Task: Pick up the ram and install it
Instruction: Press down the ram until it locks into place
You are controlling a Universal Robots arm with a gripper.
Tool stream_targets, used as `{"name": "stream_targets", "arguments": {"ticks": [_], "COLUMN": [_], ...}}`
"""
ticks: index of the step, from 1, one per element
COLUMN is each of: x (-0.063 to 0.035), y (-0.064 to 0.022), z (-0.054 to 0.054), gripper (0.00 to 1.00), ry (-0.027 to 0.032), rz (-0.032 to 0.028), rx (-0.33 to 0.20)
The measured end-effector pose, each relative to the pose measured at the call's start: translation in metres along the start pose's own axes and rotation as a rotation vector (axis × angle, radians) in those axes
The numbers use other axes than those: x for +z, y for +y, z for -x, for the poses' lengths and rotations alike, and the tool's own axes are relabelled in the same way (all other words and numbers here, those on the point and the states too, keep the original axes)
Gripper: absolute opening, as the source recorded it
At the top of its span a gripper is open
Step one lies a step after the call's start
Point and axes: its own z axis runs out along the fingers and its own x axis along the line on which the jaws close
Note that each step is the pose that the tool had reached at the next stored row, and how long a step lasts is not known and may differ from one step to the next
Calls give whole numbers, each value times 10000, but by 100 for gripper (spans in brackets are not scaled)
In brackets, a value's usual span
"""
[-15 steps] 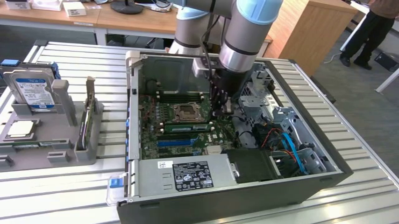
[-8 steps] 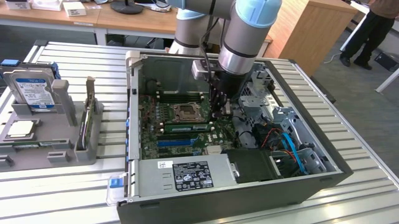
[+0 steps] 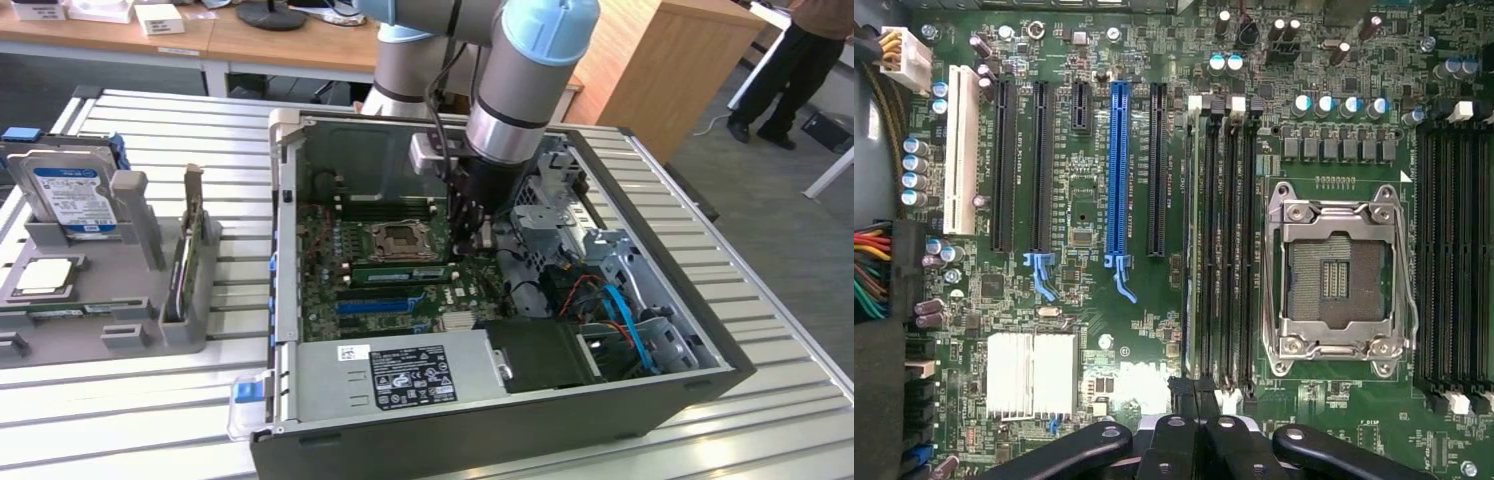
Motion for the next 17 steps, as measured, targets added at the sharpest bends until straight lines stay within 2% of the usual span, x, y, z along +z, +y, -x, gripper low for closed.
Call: {"name": "stream_targets", "arguments": {"ticks": [11, 17], "x": [10, 76], "y": [0, -3], "z": [21, 21], "gripper": [11, 11], "ry": [0, -9], "rz": [-3, -66], "rx": [0, 0]}}
